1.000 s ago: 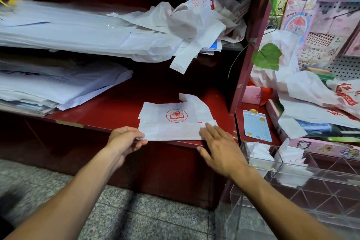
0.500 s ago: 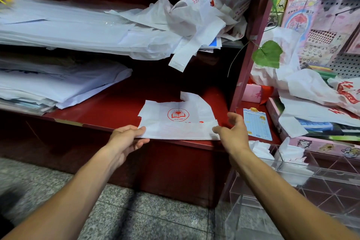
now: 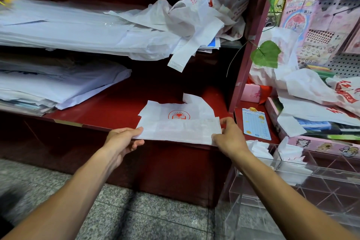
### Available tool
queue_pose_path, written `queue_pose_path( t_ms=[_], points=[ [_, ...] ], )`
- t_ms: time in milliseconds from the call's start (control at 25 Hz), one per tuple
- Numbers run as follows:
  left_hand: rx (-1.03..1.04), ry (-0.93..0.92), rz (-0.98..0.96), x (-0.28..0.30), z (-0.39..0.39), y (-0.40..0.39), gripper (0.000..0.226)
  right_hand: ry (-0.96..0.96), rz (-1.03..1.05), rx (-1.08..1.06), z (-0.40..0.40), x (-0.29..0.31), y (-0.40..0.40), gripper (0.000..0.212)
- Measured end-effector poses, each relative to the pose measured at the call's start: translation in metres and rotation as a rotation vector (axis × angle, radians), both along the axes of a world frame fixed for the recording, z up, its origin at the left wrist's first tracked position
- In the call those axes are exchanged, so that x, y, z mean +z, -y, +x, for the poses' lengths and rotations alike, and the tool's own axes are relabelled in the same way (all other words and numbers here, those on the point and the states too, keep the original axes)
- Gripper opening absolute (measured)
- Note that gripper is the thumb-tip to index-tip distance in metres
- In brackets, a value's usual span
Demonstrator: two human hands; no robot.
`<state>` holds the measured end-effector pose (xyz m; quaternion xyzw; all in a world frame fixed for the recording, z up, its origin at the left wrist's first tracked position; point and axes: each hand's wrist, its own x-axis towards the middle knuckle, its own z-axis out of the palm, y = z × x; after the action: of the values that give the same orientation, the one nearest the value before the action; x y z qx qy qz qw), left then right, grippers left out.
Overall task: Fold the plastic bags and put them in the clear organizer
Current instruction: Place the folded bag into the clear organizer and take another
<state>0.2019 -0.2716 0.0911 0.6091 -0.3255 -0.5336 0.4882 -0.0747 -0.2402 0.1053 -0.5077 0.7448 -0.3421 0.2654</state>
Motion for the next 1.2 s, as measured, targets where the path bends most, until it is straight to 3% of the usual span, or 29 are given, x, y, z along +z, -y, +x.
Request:
queue_pose_path(
  t_ms=[240,360,400,520,560,680,760,880,1000,1120,1200],
  points=[
    [-0.035,-0.015,0.049,0.007,-0.008,0.000,0.010,-0.132,-0.083,-0.015,-0.007,0.000,0.000,0.033],
    [0.055,0.008,-0.009,0.010,-0.014,0.006,0.019,0.265,-0.178,-0.139,-0.002,0.011,-0.001,0.036],
    [0.092,0.023,-0.023,0.010,-0.015,0.007,0.020,0.292,-0.207,-0.190,-0.001,0.015,-0.001,0.034],
    [0.114,0.076,-0.012,0.010,-0.013,0.006,0.025,-0.152,-0.058,-0.185,-0.007,0.029,-0.006,0.022],
    [0.097,0.085,0.007,0.010,-0.011,0.005,0.027,-0.151,0.050,-0.132,-0.008,0.032,-0.009,0.033],
    [0.018,0.044,0.097,0.011,0.000,0.003,0.028,0.394,0.336,0.038,-0.004,0.035,-0.018,0.061],
    [-0.029,-0.001,0.127,0.013,0.004,0.001,0.016,0.635,0.272,0.041,-0.002,0.034,-0.017,0.062],
    [-0.073,0.018,0.093,0.014,0.005,-0.004,0.022,0.751,0.062,-0.084,0.001,0.026,-0.006,0.040],
    [-0.214,0.100,0.103,0.018,0.001,-0.010,0.035,0.603,0.009,-0.125,0.004,0.014,0.001,0.004],
    [-0.345,0.356,0.031,0.017,-0.004,-0.012,0.040,0.368,0.020,-0.090,0.000,0.005,0.005,0.023],
    [-0.323,0.663,-0.207,0.016,-0.008,-0.011,0.050,0.061,-0.086,0.056,0.002,0.006,0.001,0.043]
  ],
)
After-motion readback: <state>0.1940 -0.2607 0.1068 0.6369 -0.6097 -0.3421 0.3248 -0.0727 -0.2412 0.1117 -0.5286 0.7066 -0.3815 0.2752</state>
